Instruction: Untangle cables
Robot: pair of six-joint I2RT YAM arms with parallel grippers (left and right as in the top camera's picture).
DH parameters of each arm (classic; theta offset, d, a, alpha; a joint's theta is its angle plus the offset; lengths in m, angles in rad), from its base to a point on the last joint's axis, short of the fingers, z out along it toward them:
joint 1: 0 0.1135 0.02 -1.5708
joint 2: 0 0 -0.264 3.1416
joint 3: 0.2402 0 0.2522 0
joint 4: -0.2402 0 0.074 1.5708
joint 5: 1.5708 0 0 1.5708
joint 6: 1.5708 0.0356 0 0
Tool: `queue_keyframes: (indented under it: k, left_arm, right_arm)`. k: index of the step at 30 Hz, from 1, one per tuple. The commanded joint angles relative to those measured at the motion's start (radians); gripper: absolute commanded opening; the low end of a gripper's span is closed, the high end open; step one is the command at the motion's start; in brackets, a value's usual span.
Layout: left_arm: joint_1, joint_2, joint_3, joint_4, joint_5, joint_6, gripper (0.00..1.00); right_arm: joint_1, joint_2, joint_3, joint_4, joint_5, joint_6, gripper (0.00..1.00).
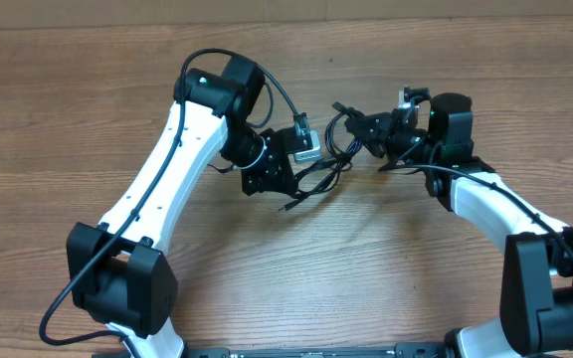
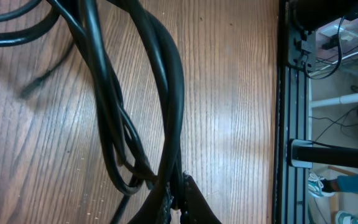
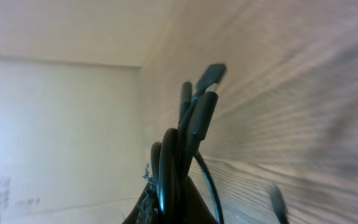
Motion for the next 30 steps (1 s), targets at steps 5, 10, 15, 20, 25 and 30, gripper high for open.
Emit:
queue_keyframes:
  k: [5, 10, 15, 20, 25, 30]
  left_arm:
    - [-0.016, -0.028, -0.041, -0.071, -0.001, -0.009, 0.04]
    - [-0.016, -0.028, -0.096, -0.064, -0.001, 0.01, 0.04]
    - [-0.012, -0.029, -0.109, -0.035, 0.004, 0.008, 0.04]
    - [0.032, -0.038, -0.087, 0.025, 0.061, -0.001, 0.05]
    - [0.117, -0.065, -0.01, 0.079, 0.132, -0.055, 0.22]
    - [0.172, -0.107, 0.088, 0.082, 0.151, -0.055, 0.33]
  right_arm:
    - [-0.019, -0.019, 0.003, 0.319, -0.026, 0.033, 0.04]
    - [-0.019, -0.019, 0.003, 0.558, -0.051, 0.037, 0.04]
    - [-0.019, -0.019, 0.003, 0.656, -0.068, 0.036, 0.04]
    - [-0.019, -0.019, 0.003, 0.656, -0.076, 0.035, 0.04]
    - [-0.019, -0.019, 0.003, 0.655, -0.082, 0.035, 0.04]
    - [-0.019, -0.019, 0.003, 0.655, -0.083, 0.035, 0.04]
